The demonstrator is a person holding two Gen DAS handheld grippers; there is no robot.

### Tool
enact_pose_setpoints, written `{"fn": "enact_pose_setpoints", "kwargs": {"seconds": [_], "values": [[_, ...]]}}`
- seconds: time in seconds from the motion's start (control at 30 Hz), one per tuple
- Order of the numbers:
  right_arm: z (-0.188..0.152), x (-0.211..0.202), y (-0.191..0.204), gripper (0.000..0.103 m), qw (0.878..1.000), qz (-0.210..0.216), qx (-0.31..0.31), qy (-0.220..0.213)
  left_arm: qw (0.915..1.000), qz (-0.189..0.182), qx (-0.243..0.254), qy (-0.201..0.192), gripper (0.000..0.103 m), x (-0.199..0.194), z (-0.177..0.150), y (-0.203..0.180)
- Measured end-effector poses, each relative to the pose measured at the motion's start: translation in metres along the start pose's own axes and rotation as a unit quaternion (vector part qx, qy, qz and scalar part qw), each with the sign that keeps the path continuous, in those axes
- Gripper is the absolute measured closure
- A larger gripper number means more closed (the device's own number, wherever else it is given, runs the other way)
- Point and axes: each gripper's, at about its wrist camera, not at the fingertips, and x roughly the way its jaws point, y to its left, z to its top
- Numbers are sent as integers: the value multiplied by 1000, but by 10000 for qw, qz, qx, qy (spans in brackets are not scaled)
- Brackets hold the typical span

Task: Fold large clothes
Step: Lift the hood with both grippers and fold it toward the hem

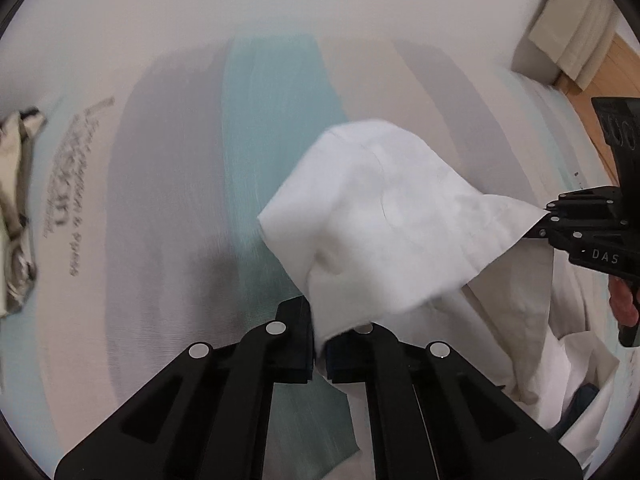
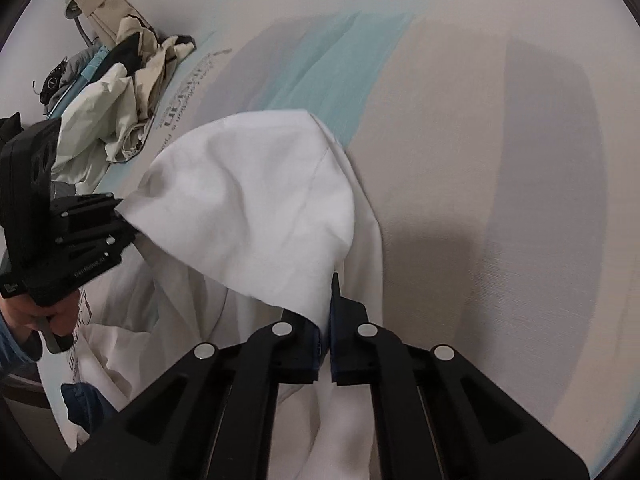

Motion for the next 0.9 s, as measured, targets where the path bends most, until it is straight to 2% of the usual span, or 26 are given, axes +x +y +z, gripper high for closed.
{"fn": "enact_pose_setpoints", "kwargs": {"seconds": [0.27,0.4,0.63,0.8,0.9], "values": [[-25,-72,18,101,9970,-496,-87,-581,9991,39,208,-368,101,-61,-8,-25],[-44,-99,30,101,9954,-641,-143,-695,9991,69,198,-371,101,-83,-13,-38],[-93,-140,54,101,9931,-816,-214,-811,9981,262,216,-522,101,-129,-56,-61],[-132,-156,71,101,9922,-910,-107,-846,9988,91,50,-479,101,-151,-91,-68],[-160,-162,81,101,9916,-943,33,-886,9986,135,36,-507,101,-163,-114,-75]]}}
